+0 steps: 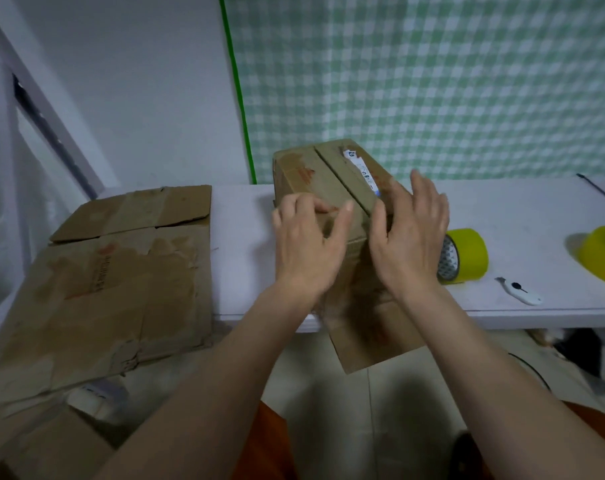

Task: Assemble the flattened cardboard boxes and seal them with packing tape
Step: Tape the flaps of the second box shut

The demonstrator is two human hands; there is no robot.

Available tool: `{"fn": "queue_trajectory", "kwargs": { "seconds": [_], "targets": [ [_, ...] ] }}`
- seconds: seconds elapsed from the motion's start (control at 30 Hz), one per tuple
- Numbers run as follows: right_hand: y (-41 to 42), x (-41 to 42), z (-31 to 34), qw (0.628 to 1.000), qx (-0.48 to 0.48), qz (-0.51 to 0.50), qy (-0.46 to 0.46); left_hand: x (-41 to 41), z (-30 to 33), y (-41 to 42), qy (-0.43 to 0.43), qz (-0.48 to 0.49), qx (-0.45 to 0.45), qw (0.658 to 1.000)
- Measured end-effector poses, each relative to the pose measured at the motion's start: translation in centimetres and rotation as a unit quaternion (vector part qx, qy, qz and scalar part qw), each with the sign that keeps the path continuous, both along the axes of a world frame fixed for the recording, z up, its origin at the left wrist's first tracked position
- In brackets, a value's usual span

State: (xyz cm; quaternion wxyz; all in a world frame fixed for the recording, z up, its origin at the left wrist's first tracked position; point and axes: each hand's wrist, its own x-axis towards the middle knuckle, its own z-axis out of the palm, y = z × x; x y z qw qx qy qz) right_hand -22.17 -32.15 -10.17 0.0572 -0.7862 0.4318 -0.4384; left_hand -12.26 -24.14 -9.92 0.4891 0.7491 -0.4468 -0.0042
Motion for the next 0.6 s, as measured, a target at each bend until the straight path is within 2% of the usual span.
{"fn": "queue_trajectory", "kwargs": {
  "seconds": [0.07, 0.1, 0.2, 0.3, 0.37, 0.47, 0.57, 0.6],
  "targets": [
    [-1.3, -0.2, -0.1, 0.999, 0.05, -0.012, 0.011, -1.4, -1.2, -1.2, 0.008, 0.022, -0.058, 0.998],
    [-1.9, -0.3, -0.1, 0.997, 0.072, -0.008, -0.011, -1.9, -1.8, -1.6, 0.025, 0.026, -0.095, 0.995],
    [-3.6, -0.9, -0.2, 0.978, 0.128, -0.011, -0.165, -2.5, -2.6, -2.7, 0.094, 0.019, -0.162, 0.982],
    [-4.3, -0.7, -0.2, 0.909, 0.215, -0.013, -0.356, -3.0, -3.1, -3.2, 0.126, 0.016, -0.19, 0.974],
    [-4.1, -0.5, -0.6, 0.868, 0.264, 0.0, -0.42, -3.1, -3.5, -3.4, 0.129, 0.022, -0.203, 0.97],
    [-3.9, -0.9, -1.2, 0.836, 0.336, 0.051, -0.431, -2.8, -3.4, -3.2, 0.14, 0.015, -0.191, 0.971],
    [-3.9, -2.0, -2.0, 0.802, 0.426, 0.119, -0.4, -1.7, -2.8, -1.9, 0.131, -0.005, -0.146, 0.981],
    [-3.8, -2.4, -2.4, 0.804, 0.439, 0.143, -0.374, -0.9, -2.7, -1.2, 0.116, -0.008, -0.129, 0.985]
  ]
}}
